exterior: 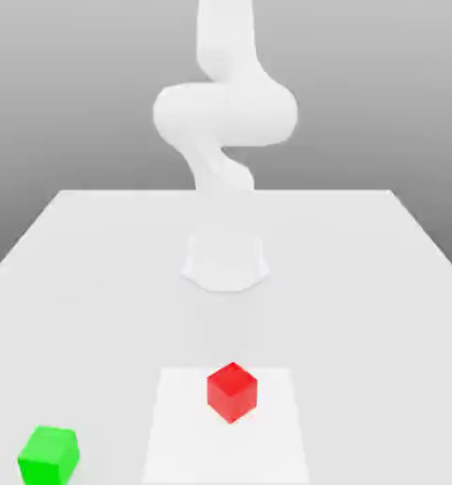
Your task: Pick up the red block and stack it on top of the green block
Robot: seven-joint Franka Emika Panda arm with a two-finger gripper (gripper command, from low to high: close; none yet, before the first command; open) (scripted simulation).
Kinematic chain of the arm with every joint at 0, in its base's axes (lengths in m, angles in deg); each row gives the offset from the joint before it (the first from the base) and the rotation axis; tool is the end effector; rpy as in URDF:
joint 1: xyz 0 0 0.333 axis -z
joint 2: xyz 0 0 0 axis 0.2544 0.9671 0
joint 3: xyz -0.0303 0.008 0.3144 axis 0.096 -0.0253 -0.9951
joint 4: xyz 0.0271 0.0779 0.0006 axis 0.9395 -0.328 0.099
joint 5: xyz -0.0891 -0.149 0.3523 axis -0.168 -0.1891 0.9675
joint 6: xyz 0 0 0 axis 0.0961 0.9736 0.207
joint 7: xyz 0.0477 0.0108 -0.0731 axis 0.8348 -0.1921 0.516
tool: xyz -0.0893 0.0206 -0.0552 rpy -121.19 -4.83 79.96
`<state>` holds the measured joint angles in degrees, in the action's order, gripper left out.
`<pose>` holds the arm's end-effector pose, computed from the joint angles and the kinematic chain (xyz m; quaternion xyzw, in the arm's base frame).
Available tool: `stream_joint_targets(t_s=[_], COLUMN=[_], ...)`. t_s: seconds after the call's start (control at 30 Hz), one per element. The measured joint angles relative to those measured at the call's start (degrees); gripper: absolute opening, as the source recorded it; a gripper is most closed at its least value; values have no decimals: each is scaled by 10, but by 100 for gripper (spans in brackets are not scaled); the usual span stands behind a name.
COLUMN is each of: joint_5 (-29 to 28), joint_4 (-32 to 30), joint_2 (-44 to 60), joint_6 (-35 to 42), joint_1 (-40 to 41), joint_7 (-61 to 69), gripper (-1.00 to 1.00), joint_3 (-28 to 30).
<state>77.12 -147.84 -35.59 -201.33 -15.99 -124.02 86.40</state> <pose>0.3785 0.0003 0.6613 -0.8751 0.3327 -0.3277 0.1268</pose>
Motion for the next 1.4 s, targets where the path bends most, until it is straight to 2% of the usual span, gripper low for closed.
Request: stream_joint_targets(t_s=[0.33,0.6,0.83,0.87,1.1,1.3,1.4], joint_5=[-17,1,52,56,55,15,22], joint_4=[-134,-240,-238,-236,-235,-252,-215], joint_2=[215,384,530,545,546,435,432], joint_6=[-133,-238,-356,-369,-369,-275,-234], joint_1=[-44,-69,-50,-45,-43,-50,-21], joint_7=[178,340,399,402,401,372,323], gripper=[0,0,0,-100,-100,-100,-100], joint_3=[41,60,29,23,22,39,56])
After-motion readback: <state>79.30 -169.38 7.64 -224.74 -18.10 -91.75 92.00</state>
